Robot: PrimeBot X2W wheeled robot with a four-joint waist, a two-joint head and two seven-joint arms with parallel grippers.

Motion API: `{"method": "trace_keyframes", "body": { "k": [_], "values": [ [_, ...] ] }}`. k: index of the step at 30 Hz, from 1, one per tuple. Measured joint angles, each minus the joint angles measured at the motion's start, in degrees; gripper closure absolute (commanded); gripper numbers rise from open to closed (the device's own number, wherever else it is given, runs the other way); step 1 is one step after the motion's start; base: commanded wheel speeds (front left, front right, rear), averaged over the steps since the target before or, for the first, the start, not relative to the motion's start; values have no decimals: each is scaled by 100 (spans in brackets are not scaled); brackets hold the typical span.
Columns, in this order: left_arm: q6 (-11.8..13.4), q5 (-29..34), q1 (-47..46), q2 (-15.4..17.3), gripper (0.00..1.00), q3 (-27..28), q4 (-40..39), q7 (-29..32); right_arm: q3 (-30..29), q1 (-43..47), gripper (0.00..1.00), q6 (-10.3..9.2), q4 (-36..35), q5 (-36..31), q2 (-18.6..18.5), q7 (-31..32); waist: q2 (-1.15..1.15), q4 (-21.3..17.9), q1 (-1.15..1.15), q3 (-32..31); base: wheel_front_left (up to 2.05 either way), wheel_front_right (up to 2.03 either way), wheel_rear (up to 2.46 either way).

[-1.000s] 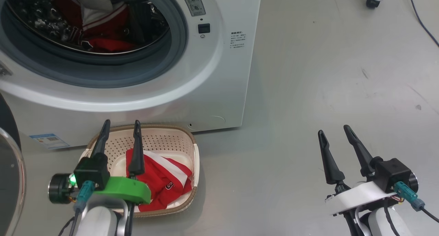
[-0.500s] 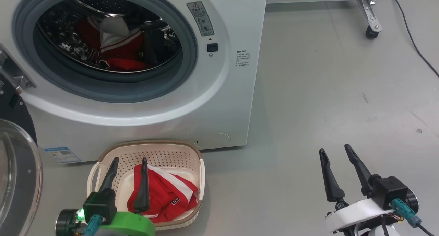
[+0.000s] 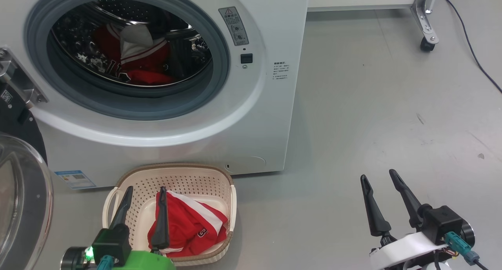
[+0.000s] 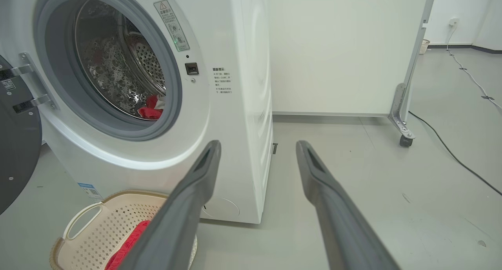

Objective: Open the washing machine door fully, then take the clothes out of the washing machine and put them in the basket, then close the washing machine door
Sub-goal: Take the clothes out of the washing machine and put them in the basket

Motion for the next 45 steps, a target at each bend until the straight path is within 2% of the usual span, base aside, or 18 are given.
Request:
{"method": "trace_keyframes", "body": {
  "k": [22,31,45],
  "values": [
    [2,40,118,11,0,-7,-170,0,59,80,0,-1,-141,-4,10,0,0,12,0,13,0,0,0],
    [19,-67,65,14,0,-30,-168,26,189,76,0,0,-344,-63,13,1,0,-55,0,269,0,0,0],
    [33,-269,-1310,22,0,140,263,570,299,-219,0,16,-648,-63,11,0,0,-302,0,1235,0,0,0]
  ]
}}
